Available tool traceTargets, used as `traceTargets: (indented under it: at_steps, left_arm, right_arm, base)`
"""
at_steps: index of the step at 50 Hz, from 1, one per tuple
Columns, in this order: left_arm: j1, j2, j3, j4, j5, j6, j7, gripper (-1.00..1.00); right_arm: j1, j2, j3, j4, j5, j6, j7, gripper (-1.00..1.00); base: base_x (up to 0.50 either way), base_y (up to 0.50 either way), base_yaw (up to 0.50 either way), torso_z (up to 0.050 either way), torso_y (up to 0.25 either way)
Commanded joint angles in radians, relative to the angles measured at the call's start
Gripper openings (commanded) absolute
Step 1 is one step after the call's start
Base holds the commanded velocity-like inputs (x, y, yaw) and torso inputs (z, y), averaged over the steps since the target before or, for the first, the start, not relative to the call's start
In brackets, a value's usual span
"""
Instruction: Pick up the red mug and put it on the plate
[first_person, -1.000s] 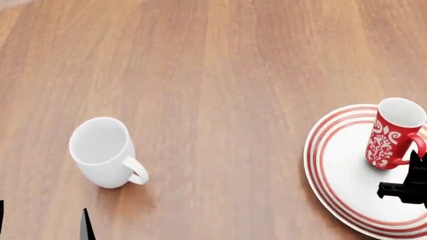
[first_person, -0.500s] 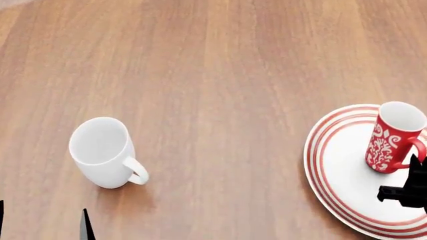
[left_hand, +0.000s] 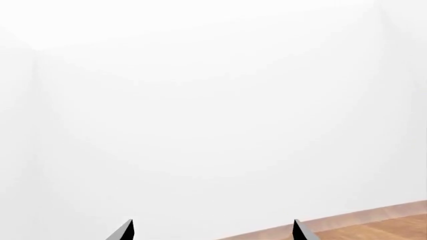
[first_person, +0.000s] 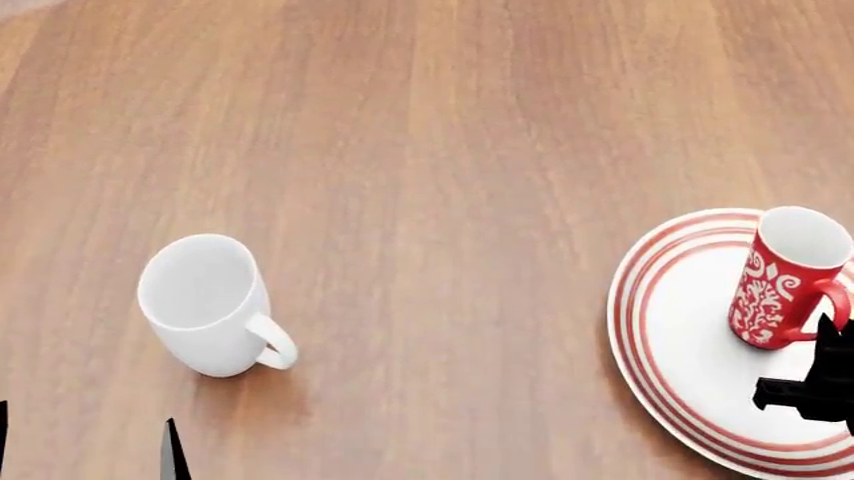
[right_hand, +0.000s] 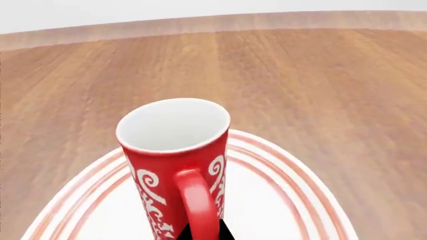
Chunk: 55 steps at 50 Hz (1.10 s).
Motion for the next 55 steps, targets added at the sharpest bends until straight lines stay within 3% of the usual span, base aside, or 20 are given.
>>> traceTargets:
  at_steps: [1, 26, 37, 46, 55]
  left_arm:
    - [-0.006, -0.006, 0.014, 0.001, 0.004, -0.002, -0.014, 1.00]
    - [-0.016, -0.016, 0.040, 0.006, 0.002, -0.012, -0.032, 1.00]
    - [-0.018, -0.019, 0.044, 0.008, 0.008, -0.015, -0.048, 1.00]
    - [-0.020, -0.022, 0.050, 0.010, 0.009, -0.018, -0.056, 1.00]
    - [-0.023, -0.024, 0.057, 0.010, 0.012, -0.018, -0.063, 1.00]
  right_arm:
    - [-0.019, -0.006, -0.007, 0.005, -0.031, -0.004, -0.022, 1.00]
    - [-0.047, 0.000, 0.022, 0.006, -0.055, 0.017, -0.020, 1.00]
    - [-0.026, 0.003, 0.025, -0.007, -0.049, 0.000, -0.087, 1.00]
    - [-0.162, -0.023, 0.061, -0.379, 0.013, 0.196, -0.125, 1.00]
    - [-0.221, -0.025, 0.096, -0.549, 0.059, 0.269, -0.136, 1.00]
  base:
    - [0.00, 0.00, 0.00, 0.000, 0.000]
    - [0.00, 0.00, 0.00, 0.000, 0.000]
    - [0.00, 0.00, 0.00, 0.000, 0.000]
    - [0.00, 0.00, 0.00, 0.000, 0.000]
    - [0.00, 0.00, 0.00, 0.000, 0.000]
